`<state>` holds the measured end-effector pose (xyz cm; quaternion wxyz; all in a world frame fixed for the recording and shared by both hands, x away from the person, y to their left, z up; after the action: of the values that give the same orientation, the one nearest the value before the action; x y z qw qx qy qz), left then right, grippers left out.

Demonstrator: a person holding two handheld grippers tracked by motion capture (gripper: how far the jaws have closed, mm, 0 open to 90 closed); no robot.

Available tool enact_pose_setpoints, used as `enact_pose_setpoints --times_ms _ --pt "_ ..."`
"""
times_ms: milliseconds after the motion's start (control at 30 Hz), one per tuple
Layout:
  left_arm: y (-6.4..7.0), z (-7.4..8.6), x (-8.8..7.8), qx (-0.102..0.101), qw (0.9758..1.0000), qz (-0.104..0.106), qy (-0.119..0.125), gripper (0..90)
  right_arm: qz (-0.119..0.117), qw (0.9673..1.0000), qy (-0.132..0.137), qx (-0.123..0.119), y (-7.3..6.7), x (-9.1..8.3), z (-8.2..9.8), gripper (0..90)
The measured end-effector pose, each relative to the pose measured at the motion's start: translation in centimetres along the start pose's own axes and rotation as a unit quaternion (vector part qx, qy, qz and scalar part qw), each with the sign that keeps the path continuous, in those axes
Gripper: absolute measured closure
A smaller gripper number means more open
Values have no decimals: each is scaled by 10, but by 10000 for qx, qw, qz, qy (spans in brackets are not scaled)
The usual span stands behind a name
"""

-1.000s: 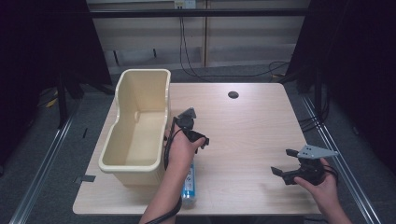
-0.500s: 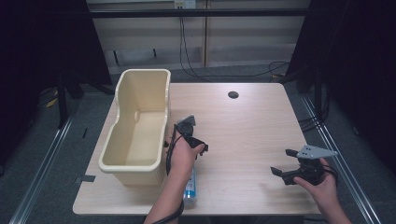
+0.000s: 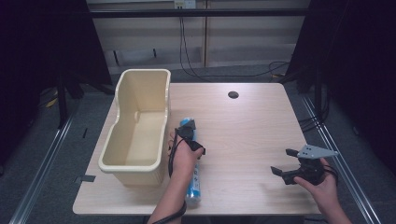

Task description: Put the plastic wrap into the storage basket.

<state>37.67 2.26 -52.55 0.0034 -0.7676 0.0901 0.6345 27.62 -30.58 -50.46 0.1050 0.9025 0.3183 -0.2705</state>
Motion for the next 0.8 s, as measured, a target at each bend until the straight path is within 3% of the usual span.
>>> enact_pose_setpoints --times_ms 200,233,400,433,500,667,700,800 --pt "2 1 4 17 10000 34 63 273 13 10000 18 22 0 -1 0 51" --pt "2 2 4 -53 10000 28 19 275 7 10000 22 25 0 -1 0 51" --pt "1 2 3 -35 10000 -1 -23 286 12 10000 21 16 1 -1 0 51" --pt "3 2 2 27 9999 133 -82 291 -2 10000 23 14 0 0 0 51" --pt "5 3 0 190 9996 153 -135 302 0 10000 25 21 0 0 0 51" --pt "11 2 -6 365 9988 251 -208 317 14 10000 39 33 1 -1 -1 51" --pt "11 1 -10 486 9983 239 -221 318 30 10000 41 49 1 -1 -1 51" --pt "15 -2 -15 434 9986 252 -149 319 22 10000 59 45 1 -2 -1 51"
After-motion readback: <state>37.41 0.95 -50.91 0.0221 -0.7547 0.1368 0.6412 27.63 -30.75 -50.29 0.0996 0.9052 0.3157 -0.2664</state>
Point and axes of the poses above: each handheld gripper's, and its own axes: x roughly forward along the jaws, z roughly out of its underside, y roughly to its right, the point moved 6 cm from there along x, roughly forward along the jaws, and after that the axes turned 3 degrees about -x, right-handed, at the moved point
